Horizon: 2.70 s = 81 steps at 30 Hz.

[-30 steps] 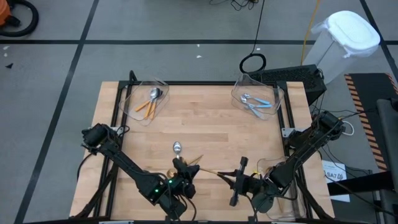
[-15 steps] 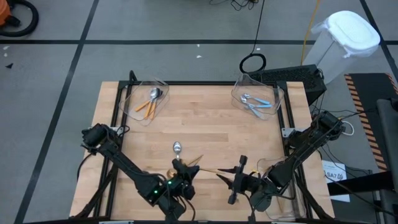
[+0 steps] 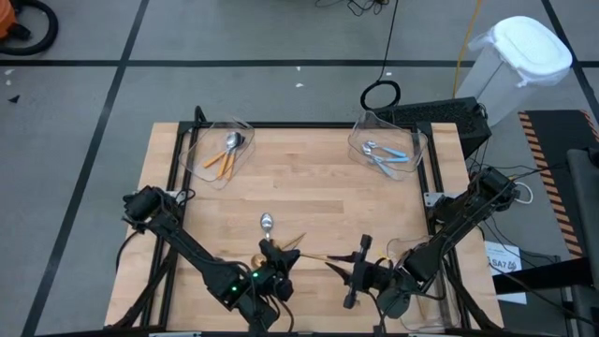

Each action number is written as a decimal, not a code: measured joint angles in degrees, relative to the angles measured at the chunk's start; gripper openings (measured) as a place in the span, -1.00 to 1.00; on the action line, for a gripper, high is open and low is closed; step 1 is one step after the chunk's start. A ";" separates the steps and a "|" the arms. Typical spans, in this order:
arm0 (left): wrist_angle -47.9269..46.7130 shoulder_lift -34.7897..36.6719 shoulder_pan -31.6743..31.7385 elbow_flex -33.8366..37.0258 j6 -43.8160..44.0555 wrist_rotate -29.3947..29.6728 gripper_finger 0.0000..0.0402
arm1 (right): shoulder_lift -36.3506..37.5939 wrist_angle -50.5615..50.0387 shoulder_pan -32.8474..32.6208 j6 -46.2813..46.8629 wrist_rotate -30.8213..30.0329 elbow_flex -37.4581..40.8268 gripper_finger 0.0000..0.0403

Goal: Sort silverware by color (type)
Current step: Put the gold spoon into the bottom transparent bin

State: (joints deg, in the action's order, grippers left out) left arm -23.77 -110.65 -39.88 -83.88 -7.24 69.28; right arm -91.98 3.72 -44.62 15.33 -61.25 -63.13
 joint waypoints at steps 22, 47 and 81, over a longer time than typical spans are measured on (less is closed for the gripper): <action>0.33 0.00 -0.31 0.04 5.42 -0.24 -0.68 | 0.18 0.69 0.22 -3.42 1.50 0.01 -0.95; 3.62 -0.04 -5.69 -10.23 13.37 -2.43 -0.11 | 9.09 -22.12 -10.15 -7.90 1.76 0.02 -0.95; 4.02 -0.04 14.09 -10.99 16.40 -55.99 -0.11 | 9.03 -26.66 -14.64 -50.51 4.55 0.02 -0.95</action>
State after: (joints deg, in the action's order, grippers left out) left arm -19.75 -110.69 -25.79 -94.87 9.17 13.29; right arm -82.96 -22.95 -59.27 -35.18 -56.70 -63.11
